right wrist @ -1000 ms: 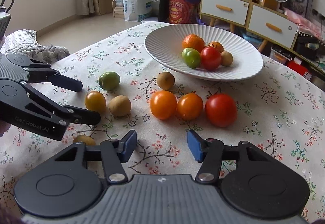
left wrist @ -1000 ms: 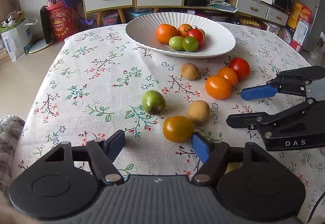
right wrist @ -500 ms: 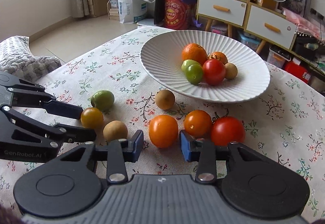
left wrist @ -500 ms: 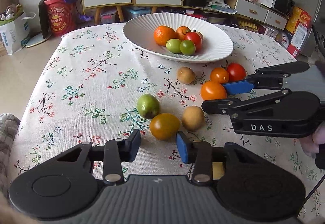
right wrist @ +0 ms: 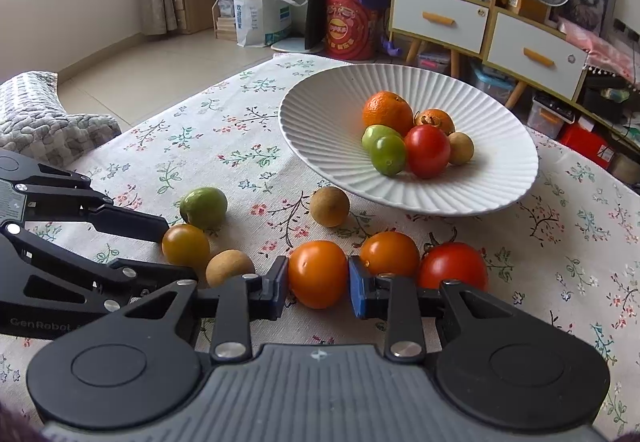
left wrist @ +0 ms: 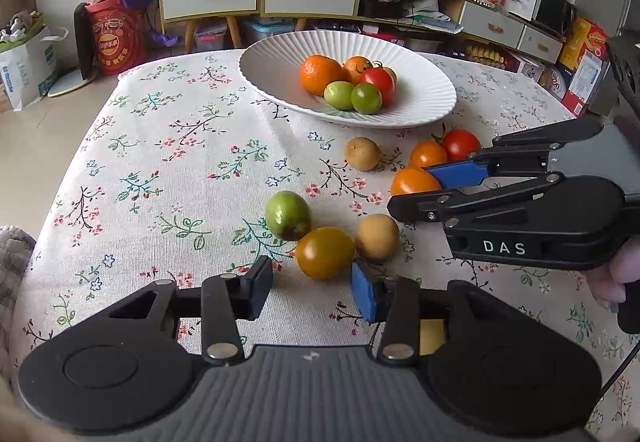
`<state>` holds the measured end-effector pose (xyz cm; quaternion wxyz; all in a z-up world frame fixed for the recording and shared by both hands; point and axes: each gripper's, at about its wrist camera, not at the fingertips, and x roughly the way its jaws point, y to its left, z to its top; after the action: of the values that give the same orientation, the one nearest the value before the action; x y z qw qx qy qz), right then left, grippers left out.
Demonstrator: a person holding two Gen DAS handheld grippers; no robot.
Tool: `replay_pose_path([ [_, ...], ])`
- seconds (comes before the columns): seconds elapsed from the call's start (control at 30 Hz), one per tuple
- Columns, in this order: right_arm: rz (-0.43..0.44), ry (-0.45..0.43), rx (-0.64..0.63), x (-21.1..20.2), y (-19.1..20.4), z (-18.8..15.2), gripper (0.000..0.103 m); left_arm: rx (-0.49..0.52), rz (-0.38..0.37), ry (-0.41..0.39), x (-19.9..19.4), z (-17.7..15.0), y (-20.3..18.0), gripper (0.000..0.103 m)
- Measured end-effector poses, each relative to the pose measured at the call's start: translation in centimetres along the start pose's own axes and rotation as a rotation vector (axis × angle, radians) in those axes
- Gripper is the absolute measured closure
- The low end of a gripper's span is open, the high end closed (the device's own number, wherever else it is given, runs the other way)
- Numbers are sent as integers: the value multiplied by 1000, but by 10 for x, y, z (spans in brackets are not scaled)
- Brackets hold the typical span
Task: Organize fruits
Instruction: 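Grasp a yellow-brown tomato with the left tool while the right tool grasps an orange cherry tomato, then carry both tomatoes into the white plate and open both tools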
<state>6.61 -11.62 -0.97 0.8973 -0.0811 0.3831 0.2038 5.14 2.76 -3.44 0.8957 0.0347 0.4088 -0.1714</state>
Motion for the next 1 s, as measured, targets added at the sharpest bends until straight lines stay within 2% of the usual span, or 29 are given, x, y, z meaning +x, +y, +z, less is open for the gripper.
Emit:
replay_pose_path([
  [0.4, 8, 3, 2, -2, -1, -1, 75, 6, -11, -3, 5, 6, -5, 61],
  [0.47, 10, 3, 3, -2, -1, -1, 75, 12, -13, -3, 5, 7, -7, 65],
  [0.53, 11, 1, 3, -3, -2, -1, 75, 20, -17, -3, 5, 8, -9, 73],
  [0.73, 15, -5, 6, -7, -4, 0, 75, 35, -9, -5, 3, 8, -10, 74],
  [1.0, 31, -38, 25, -19, -10, 6, 75, 0, -16, -25, -5, 13, -5, 74],
])
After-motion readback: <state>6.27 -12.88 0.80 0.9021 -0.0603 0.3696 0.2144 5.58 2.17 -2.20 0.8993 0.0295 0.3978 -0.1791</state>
